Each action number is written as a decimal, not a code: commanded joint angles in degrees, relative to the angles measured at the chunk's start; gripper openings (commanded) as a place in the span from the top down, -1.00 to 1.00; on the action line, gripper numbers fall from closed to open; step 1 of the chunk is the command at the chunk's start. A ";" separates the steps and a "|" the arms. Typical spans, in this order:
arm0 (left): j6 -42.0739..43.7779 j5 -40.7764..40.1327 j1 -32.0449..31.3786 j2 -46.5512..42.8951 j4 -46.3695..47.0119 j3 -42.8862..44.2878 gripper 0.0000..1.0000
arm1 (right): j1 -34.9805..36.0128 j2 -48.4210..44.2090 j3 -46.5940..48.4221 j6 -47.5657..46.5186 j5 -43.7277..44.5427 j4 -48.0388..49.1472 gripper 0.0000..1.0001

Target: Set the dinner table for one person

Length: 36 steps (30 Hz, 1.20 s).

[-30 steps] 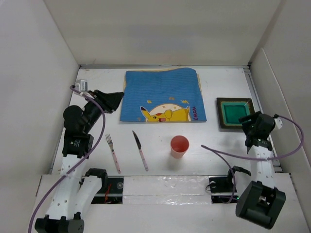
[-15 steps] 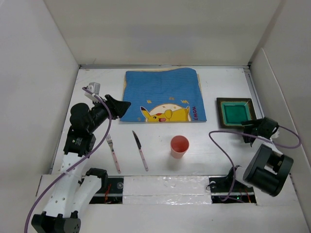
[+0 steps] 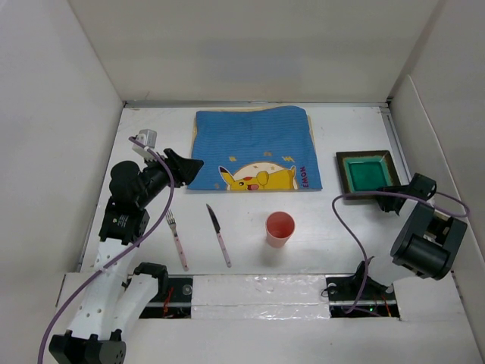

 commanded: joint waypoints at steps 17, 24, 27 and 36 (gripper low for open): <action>1.38 -0.88 -0.13 -1.47 -0.20 2.23 0.26 | -0.51 -2.85 1.01 -3.68 -1.51 7.68 1.00; 0.94 0.00 -0.13 -0.85 0.68 1.61 0.31 | -1.04 -20.61 0.17 -4.12 -7.76 11.79 1.00; 0.94 -0.35 -0.13 -0.59 0.77 1.52 0.32 | -1.04 -24.83 2.11 -4.82 -10.65 11.17 1.00; 0.85 -0.35 -0.13 0.91 0.86 1.34 0.33 | 1.67 -22.48 10.28 -6.75 -24.88 12.39 1.00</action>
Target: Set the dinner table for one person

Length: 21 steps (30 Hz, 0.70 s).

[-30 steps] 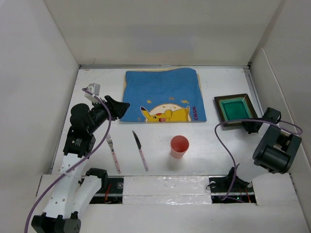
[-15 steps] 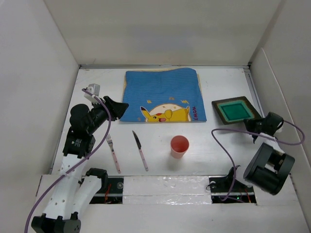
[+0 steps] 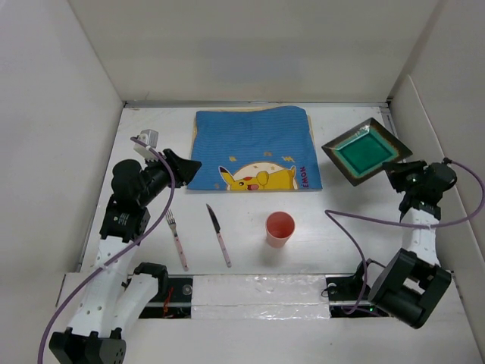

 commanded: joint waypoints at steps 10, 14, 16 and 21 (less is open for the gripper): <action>0.28 0.59 0.40 0.78 3.04 1.06 0.33 | 29.17 25.20 32.66 -2.61 -23.45 9.30 1.00; 0.55 -0.56 0.93 1.04 2.78 1.24 0.33 | 35.96 36.63 41.27 -0.41 -26.61 13.42 1.00; 0.28 0.14 0.93 1.13 3.13 0.97 0.33 | 38.25 43.05 47.31 -0.05 -27.50 12.82 1.00; 0.37 0.58 1.46 1.84 2.87 1.15 0.33 | 44.33 53.70 58.60 -1.72 -28.47 7.11 1.00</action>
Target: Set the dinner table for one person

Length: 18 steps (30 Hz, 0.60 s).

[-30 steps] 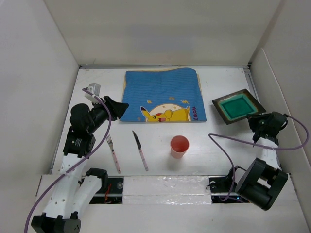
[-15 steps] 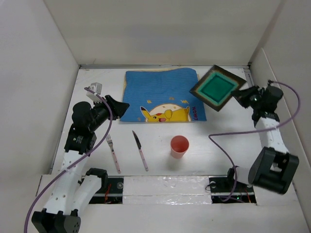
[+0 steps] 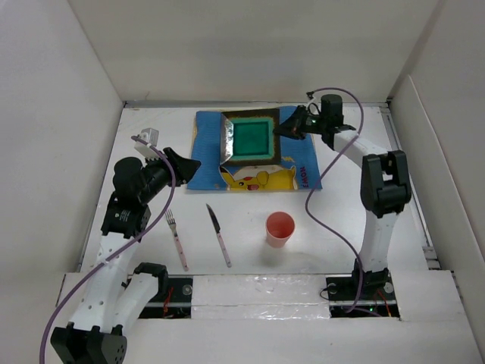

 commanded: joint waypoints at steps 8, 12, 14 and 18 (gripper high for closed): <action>0.26 0.40 0.49 0.66 2.36 1.41 0.33 | 2.45 9.42 13.75 4.54 -5.91 5.43 1.00; 0.26 0.32 0.49 1.01 2.36 1.33 0.33 | 2.98 10.83 13.14 4.89 -5.03 6.83 1.00; 0.26 0.49 0.49 1.01 2.45 1.41 0.33 | 2.46 11.45 12.35 6.38 -5.29 8.50 1.00; 0.17 0.58 0.49 1.28 2.63 1.33 0.33 | 1.85 12.76 12.17 4.81 -4.69 6.23 1.00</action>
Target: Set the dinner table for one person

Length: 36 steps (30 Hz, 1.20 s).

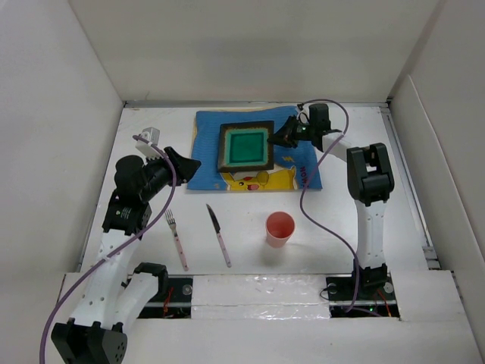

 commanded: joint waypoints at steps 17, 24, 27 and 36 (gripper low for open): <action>-0.33 -1.11 0.23 -0.67 2.69 1.06 0.33 | -2.21 2.87 13.22 -11.40 1.05 -17.66 0.09; -0.68 -1.02 0.23 -1.46 2.87 0.80 0.33 | -2.21 -1.51 19.46 -22.03 11.51 -30.15 -0.44; -0.60 -2.07 0.23 -1.73 2.69 0.97 0.32 | -1.69 -7.20 16.94 -24.93 16.50 -31.39 -0.43; -0.51 -0.41 0.23 -2.26 3.13 0.62 1.00 | 9.81 -47.97 -22.33 -28.73 38.57 -19.63 1.00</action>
